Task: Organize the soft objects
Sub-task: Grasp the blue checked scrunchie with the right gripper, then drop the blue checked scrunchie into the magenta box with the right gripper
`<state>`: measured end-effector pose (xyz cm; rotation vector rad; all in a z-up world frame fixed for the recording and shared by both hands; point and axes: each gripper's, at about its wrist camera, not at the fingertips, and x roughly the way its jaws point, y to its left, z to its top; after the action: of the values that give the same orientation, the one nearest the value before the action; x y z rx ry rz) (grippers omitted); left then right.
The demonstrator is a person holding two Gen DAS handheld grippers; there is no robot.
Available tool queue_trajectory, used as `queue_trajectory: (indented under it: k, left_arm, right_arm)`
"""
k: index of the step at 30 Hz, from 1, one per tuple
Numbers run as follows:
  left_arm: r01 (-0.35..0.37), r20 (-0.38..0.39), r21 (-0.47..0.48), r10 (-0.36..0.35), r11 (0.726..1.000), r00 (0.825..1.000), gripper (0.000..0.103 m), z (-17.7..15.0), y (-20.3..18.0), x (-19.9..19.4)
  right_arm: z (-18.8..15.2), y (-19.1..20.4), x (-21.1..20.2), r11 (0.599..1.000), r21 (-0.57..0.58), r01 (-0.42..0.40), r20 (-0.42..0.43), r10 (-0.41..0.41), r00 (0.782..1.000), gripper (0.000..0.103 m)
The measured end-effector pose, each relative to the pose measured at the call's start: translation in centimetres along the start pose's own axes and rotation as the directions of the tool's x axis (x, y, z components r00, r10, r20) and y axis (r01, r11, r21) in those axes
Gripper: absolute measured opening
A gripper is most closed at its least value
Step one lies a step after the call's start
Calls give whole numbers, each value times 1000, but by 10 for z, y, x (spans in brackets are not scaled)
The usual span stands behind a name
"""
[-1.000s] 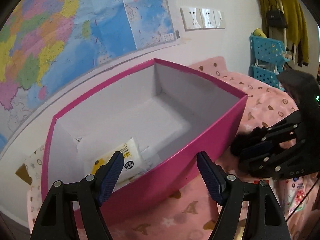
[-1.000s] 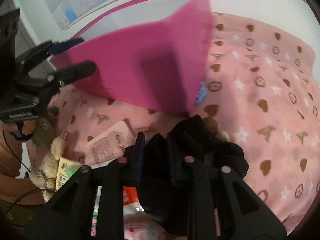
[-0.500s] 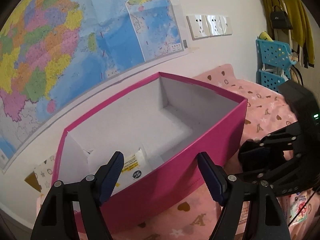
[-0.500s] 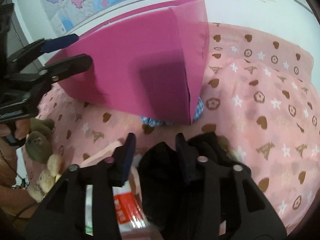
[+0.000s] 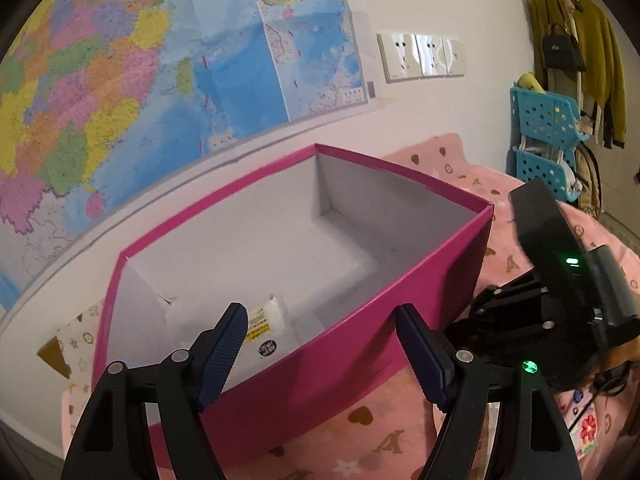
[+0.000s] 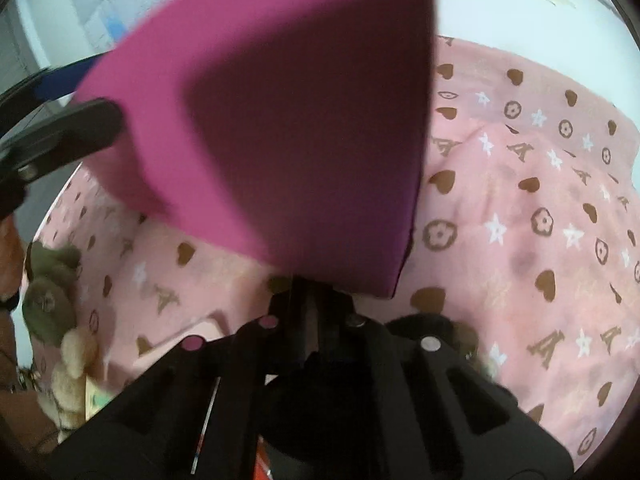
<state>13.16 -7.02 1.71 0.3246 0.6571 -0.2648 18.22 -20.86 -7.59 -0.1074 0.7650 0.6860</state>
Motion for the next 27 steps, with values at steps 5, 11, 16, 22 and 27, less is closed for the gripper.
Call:
queue_trajectory:
  k: [5, 11, 16, 22, 27]
  left_arm:
    - [8, 1, -11, -8, 1000, 1000, 79, -1, 2, -1]
    - [56, -16, -18, -56, 998, 998, 79, -4, -1, -1]
    - [160, 24, -98, -159, 982, 987, 79, -11, 7, -19]
    - [401, 97, -179, -390, 898, 916, 79, -22, 13, -53]
    - [517, 91, -195, -509, 834, 856, 77, -27, 2, -60]
  right_arm:
    - [-24, 18, -22, 995, -66, -73, -12, 72, 997, 5]
    - [-36, 26, -62, 989, -74, -124, 75, 130, 989, 5]
    - [-33, 33, -93, 985, -79, -151, 168, 162, 972, 5]
    - [-38, 46, -121, 985, -119, -121, 238, 147, 960, 5]
    - [-34, 66, -125, 979, -197, -61, 262, 112, 959, 5]
